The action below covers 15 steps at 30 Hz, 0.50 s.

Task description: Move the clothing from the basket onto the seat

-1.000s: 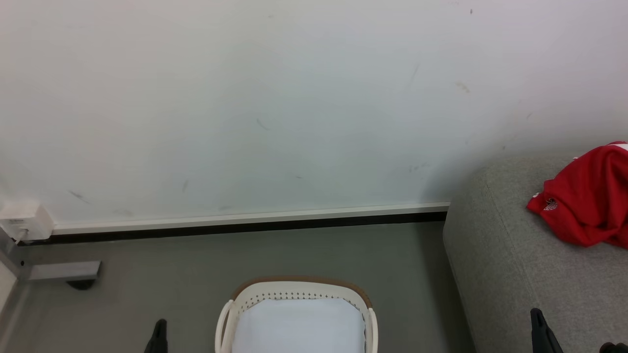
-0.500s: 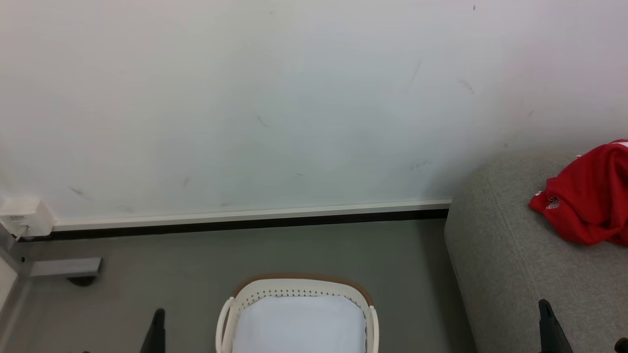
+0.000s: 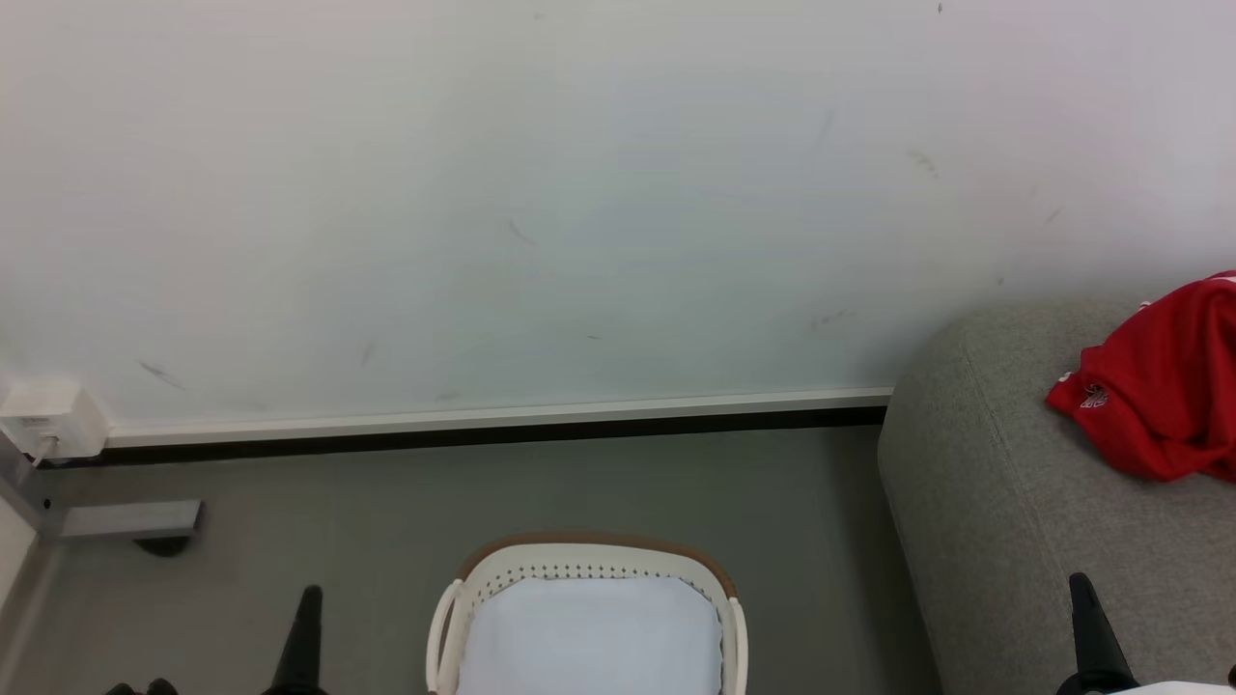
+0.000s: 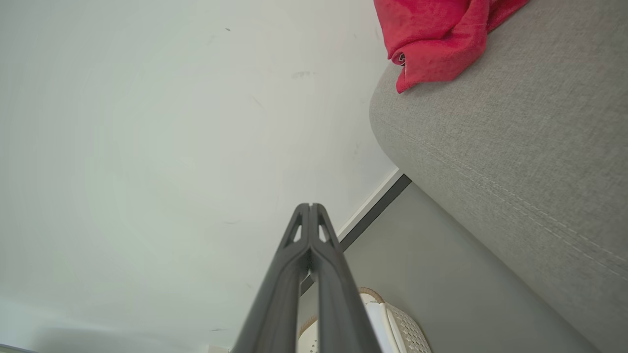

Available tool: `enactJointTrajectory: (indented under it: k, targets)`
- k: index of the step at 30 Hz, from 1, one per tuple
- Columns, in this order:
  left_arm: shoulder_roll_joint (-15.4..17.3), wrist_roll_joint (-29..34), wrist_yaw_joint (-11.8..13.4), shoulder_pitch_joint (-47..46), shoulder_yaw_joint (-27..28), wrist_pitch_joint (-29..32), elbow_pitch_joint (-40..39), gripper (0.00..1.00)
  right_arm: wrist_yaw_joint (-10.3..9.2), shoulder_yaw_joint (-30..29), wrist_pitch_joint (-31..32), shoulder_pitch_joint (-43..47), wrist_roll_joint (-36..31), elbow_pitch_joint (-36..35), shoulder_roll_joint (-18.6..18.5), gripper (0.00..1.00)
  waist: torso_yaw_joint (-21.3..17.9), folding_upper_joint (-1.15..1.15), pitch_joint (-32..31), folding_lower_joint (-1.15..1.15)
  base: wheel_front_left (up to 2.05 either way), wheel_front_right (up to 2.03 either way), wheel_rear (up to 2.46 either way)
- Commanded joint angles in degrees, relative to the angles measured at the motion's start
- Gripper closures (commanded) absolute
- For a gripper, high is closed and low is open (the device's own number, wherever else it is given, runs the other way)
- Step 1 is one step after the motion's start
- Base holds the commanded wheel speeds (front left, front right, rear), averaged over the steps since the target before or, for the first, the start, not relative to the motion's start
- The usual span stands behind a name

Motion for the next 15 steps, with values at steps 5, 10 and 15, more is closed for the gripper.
enactJointTrajectory:
  k: [5, 10, 15]
  targets:
    - [0.24, -3.76, -0.13, -1.64, 0.56, 0.96, -0.73, 1.00, -0.08, -0.59, 1.07, -1.69, 4.03, -1.13, -0.63, 1.00, 0.09, 0.00, 0.20, 0.00, 0.00, 0.00, 0.00]
    - [0.20, -6.66, -0.14, -2.10, 0.77, 1.70, -0.79, 1.00, -0.09, -0.89, 1.76, -1.87, 7.01, -1.39, -0.65, 1.00, 0.17, 0.00, 0.38, 0.00, 0.00, 0.00, 0.00]
    - [0.18, -9.34, -0.15, -2.53, 0.98, 2.47, -0.86, 1.00, -0.09, -1.20, 2.56, -2.13, 9.83, -1.70, -0.68, 1.00, 0.26, 0.00, 0.57, 0.00, 0.00, 0.00, 0.00]
